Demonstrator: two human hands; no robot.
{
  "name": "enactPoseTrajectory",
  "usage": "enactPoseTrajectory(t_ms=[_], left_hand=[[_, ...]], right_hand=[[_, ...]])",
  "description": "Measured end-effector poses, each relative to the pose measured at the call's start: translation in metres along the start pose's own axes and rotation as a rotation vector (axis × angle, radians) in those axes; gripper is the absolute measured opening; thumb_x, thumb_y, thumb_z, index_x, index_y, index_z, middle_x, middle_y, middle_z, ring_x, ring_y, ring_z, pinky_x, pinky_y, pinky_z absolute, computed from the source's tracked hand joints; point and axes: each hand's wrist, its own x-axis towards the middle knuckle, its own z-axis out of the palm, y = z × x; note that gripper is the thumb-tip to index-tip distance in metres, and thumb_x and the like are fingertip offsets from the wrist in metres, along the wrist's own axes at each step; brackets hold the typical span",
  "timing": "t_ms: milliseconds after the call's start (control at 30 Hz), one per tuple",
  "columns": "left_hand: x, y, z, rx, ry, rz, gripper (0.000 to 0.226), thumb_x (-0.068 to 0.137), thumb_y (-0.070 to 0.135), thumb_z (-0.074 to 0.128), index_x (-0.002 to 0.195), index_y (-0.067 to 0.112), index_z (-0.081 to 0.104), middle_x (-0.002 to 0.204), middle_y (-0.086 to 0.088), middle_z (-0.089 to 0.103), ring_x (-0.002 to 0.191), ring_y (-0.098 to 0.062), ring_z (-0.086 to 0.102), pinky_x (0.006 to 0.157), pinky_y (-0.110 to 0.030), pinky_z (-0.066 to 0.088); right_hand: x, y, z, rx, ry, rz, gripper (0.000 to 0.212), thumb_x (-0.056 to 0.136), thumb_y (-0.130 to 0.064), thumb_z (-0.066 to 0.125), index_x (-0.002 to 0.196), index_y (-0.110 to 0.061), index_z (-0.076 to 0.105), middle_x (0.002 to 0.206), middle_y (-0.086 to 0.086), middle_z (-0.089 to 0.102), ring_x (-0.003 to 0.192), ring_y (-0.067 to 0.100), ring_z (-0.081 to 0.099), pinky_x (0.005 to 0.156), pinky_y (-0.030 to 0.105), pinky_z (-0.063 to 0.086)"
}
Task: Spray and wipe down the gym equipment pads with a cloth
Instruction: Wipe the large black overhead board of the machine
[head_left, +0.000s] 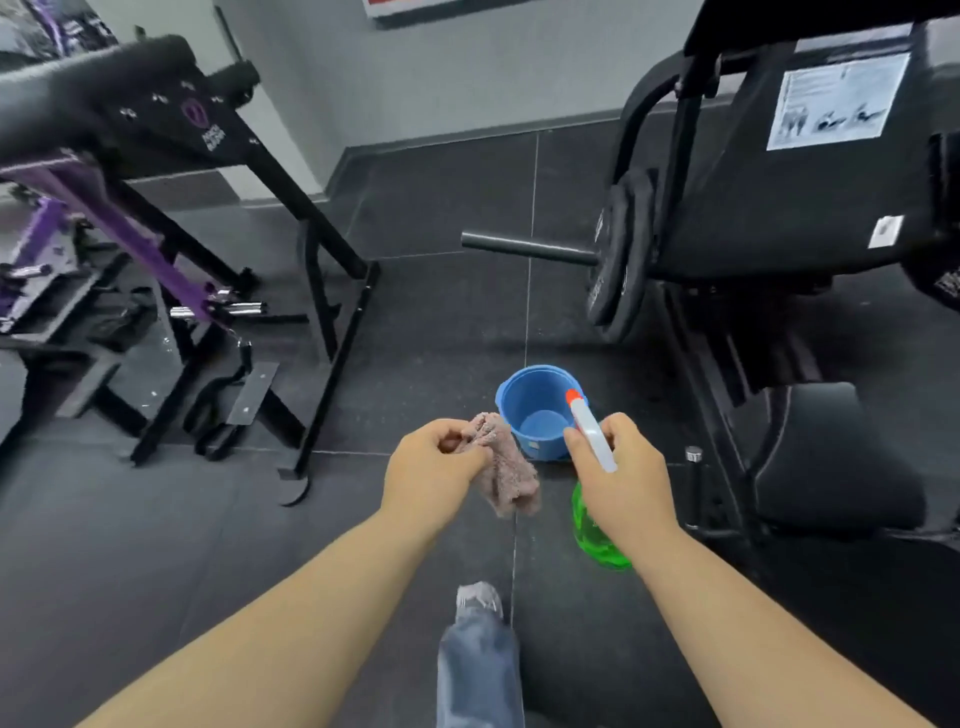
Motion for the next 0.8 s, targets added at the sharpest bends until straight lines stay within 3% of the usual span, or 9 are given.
enactPoseTrajectory(t_ms=[133,267,433,533,600,700,733,800], left_hand=[[0.092,0.000,0.021,0.054,-0.072,0.028,0.014,0.076,0.016,0.078,0.084,0.026,0.072,0.078,0.009,0.070,0.073,-0.009,0.063,0.073,-0.024,0.050],[0.163,0.012,0.034,0.135,-0.130,0.091,0.016,0.078,0.015,0.078,0.082,0.027,0.069,0.078,0.012,0.068,0.072,-0.002,0.061,0.066,-0.010,0.044],[0.218,0.029,0.047,0.198,-0.157,0.106,0.016,0.082,0.020,0.074,0.083,0.033,0.066,0.082,0.014,0.068,0.075,0.004,0.059,0.066,-0.012,0.042],[0.245,0.033,0.063,0.189,-0.184,0.095,0.014,0.084,0.022,0.073,0.084,0.034,0.066,0.084,0.014,0.068,0.077,-0.001,0.061,0.066,-0.014,0.042],[0.263,0.029,0.078,0.200,-0.175,0.041,0.014,0.084,0.024,0.073,0.095,0.030,0.068,0.096,0.009,0.070,0.088,-0.010,0.064,0.073,-0.019,0.044],[0.282,0.019,0.091,0.307,-0.099,-0.066,0.057,0.085,0.034,0.073,0.136,0.022,0.053,0.137,0.001,0.056,0.120,-0.019,0.057,0.089,-0.025,0.040],[0.286,0.017,0.094,0.336,-0.079,-0.095,0.064,0.085,0.038,0.073,0.141,0.021,0.048,0.142,-0.001,0.051,0.124,-0.021,0.054,0.089,-0.026,0.038],[0.288,0.014,0.097,0.346,-0.080,-0.111,0.057,0.086,0.038,0.071,0.137,0.020,0.052,0.138,0.000,0.054,0.121,-0.021,0.055,0.086,-0.025,0.036]], right_hand=[[0.058,0.018,0.033,-0.026,0.112,0.090,0.036,0.094,-0.034,0.062,0.073,-0.016,0.038,0.059,-0.005,0.044,0.053,0.012,0.037,0.047,0.022,0.029],[0.102,0.025,0.058,-0.028,0.210,0.175,0.036,0.095,-0.036,0.060,0.074,-0.018,0.038,0.063,-0.001,0.050,0.057,0.015,0.043,0.053,0.030,0.034],[0.141,0.023,0.072,-0.014,0.251,0.248,0.033,0.096,-0.037,0.058,0.076,-0.018,0.041,0.065,-0.001,0.053,0.057,0.013,0.046,0.050,0.025,0.034],[0.160,0.023,0.076,-0.017,0.254,0.263,0.034,0.096,-0.038,0.059,0.074,-0.021,0.039,0.064,0.000,0.052,0.056,0.012,0.044,0.049,0.022,0.032],[0.173,0.030,0.078,-0.024,0.261,0.276,0.034,0.095,-0.037,0.059,0.074,-0.020,0.039,0.063,-0.001,0.051,0.055,0.012,0.044,0.048,0.020,0.031],[0.185,0.036,0.079,-0.030,0.256,0.303,0.033,0.096,-0.037,0.059,0.075,-0.020,0.039,0.064,-0.002,0.050,0.056,0.011,0.044,0.050,0.023,0.033],[0.189,0.040,0.079,-0.034,0.252,0.315,0.033,0.096,-0.037,0.059,0.075,-0.020,0.039,0.064,-0.003,0.050,0.056,0.012,0.044,0.050,0.023,0.033],[0.193,0.048,0.081,-0.057,0.252,0.322,0.034,0.095,-0.037,0.061,0.073,-0.022,0.039,0.065,-0.003,0.050,0.059,0.015,0.045,0.048,0.020,0.032]])
